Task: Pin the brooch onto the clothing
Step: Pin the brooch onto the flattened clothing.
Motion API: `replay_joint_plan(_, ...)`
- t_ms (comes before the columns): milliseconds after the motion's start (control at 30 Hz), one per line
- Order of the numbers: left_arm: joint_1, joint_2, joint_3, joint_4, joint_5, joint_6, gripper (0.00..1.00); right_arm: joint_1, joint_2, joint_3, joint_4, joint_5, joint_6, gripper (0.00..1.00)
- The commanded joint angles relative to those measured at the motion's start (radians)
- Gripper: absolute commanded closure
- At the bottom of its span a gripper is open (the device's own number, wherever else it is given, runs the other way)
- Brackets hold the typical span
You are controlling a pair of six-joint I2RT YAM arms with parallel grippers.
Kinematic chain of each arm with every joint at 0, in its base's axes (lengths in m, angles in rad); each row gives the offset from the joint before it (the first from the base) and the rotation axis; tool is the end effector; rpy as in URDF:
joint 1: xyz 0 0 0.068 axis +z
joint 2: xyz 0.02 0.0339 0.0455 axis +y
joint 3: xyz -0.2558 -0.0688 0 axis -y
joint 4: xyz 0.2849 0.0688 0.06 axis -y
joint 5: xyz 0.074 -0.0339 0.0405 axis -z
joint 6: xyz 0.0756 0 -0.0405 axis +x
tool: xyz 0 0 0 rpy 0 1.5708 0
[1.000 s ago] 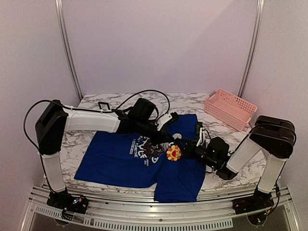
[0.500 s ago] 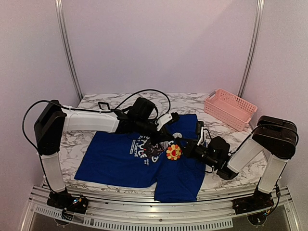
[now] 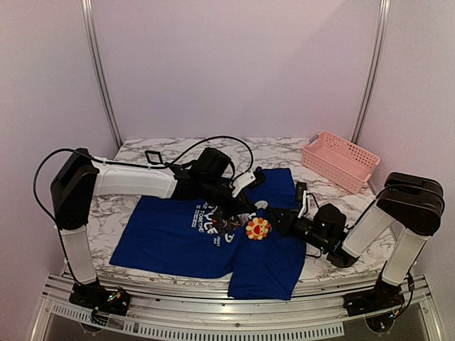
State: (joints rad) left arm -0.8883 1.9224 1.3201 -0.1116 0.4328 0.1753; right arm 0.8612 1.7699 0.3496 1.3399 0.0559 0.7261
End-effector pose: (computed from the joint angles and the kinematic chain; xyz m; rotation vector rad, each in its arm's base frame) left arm 0.2811 -0.3961 0.1483 1.3915 1.9010 -0.8566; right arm 0.2128 0.2412 0.0796 -0.0745 1.7836 1.1388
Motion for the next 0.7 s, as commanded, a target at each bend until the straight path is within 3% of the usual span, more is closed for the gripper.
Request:
replay_joint_plan(0, -0.001, -0.027, -0.036, -0.045, -0.031, 0.114, 1.00, -0.030, -0.030, -0.077, 0.257, -0.139, -0.070, 0.70)
replay_joint_plan(167, -0.003, -0.026, -0.064, 0.044, -0.076, 0.304, 1.00, -0.052, -0.118, -0.067, 0.079, -0.231, -0.075, 0.66)
replay_joint_plan(367, -0.017, -0.018, -0.105, 0.094, -0.118, 0.656, 1.00, -0.136, -0.266, 0.134, -0.720, -0.020, 0.005, 0.68)
replay_joint_plan(500, -0.031, -0.014, -0.142, 0.134, -0.131, 0.913, 1.00, -0.191, -0.272, 0.275, -1.093, 0.059, 0.041, 0.69)
replay_joint_plan(567, -0.038, -0.022, -0.146, 0.116, -0.128, 1.017, 0.92, -0.216, -0.258, 0.322, -1.205, 0.073, 0.047, 0.69)
replay_joint_plan(667, -0.048, -0.048, -0.154, 0.041, -0.126, 1.144, 0.65, -0.251, -0.215, 0.394, -1.319, 0.083, 0.043, 0.69)
